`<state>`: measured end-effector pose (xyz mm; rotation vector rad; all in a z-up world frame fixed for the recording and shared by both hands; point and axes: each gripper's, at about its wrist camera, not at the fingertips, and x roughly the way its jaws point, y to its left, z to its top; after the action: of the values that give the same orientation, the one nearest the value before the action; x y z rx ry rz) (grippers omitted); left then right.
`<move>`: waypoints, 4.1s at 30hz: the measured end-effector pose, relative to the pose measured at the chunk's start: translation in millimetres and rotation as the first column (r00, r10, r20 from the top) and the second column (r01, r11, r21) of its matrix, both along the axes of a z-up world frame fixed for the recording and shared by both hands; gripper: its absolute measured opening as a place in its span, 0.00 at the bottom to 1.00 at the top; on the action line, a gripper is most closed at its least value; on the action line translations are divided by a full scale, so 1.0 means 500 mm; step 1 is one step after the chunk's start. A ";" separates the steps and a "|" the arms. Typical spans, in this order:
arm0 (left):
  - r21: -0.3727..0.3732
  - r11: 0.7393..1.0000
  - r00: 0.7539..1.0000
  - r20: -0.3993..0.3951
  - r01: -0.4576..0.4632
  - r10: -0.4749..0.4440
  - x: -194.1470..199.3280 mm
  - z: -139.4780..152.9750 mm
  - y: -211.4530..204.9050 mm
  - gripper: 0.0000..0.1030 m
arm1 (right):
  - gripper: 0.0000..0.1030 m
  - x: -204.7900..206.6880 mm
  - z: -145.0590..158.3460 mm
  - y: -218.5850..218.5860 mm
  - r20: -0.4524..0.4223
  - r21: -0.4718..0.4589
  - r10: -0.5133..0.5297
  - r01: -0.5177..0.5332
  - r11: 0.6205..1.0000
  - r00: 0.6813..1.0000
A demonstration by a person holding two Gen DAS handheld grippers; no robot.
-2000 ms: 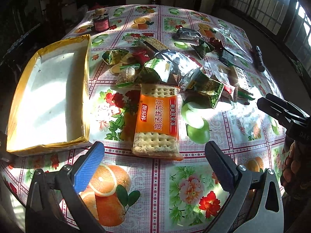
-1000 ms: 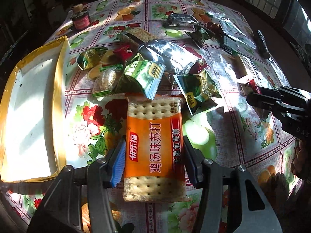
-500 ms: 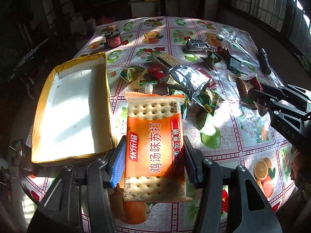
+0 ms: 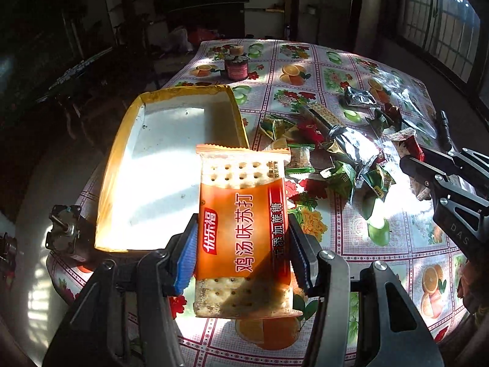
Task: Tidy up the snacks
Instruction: 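Carry both packets into the white tray and open both tools, then withdraw both tools from the tray back toward the snack pile, then grasp the green-trimmed cracker pack with the right tool while the left tool grasps a green chip bag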
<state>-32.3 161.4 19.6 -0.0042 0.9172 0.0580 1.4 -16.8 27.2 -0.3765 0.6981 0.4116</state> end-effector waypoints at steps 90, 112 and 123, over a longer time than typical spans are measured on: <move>-0.024 0.991 0.977 -0.167 0.131 -0.134 0.147 -0.118 -0.205 0.79 | 0.66 0.031 -0.093 -0.355 -0.222 0.181 -0.442 0.482 0.857 0.869; -0.132 0.979 0.969 -0.173 0.156 -0.178 0.239 -0.147 -0.210 0.37 | 0.45 0.175 -0.146 -0.321 -0.234 0.081 -0.459 0.488 0.869 0.857; -0.089 0.978 0.977 -0.080 0.191 -0.198 0.133 -0.066 -0.215 0.37 | 0.45 0.066 -0.064 -0.336 -0.188 0.197 -0.385 0.419 0.886 0.903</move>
<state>34.4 54.1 -13.3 0.0132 1.0041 -0.1620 34.3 -184.7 -5.0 0.0280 0.8375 0.1199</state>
